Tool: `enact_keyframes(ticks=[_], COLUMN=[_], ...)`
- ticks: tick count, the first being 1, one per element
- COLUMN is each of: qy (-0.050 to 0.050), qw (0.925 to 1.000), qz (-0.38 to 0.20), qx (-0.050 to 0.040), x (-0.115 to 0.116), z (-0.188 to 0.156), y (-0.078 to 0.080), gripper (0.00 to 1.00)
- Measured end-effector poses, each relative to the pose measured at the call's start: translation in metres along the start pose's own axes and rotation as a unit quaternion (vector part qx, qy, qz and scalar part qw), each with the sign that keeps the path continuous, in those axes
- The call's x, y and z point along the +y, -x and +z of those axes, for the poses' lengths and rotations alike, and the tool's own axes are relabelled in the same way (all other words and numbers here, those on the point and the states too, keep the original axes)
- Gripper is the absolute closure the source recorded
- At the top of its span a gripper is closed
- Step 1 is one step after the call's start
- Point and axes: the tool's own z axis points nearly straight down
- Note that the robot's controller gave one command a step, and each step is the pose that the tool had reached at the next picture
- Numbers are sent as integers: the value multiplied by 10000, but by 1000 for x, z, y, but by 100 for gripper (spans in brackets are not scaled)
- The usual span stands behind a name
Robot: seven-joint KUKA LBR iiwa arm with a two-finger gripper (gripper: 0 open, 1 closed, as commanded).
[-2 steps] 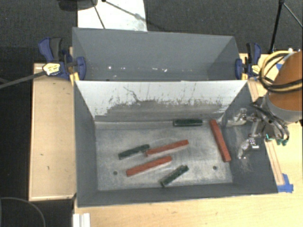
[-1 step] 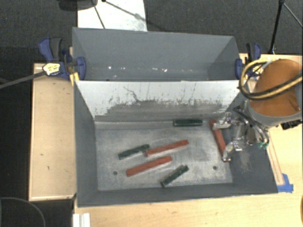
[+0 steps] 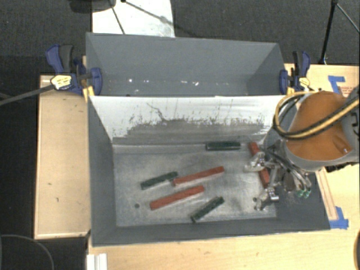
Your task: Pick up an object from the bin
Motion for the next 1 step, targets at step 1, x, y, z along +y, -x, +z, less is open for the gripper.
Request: enact_keyframes(ticks=[1], qy=[-20], qw=[9999], qz=[-96], qx=[-92], x=[19], z=[21], y=[-7], gripper=[0])
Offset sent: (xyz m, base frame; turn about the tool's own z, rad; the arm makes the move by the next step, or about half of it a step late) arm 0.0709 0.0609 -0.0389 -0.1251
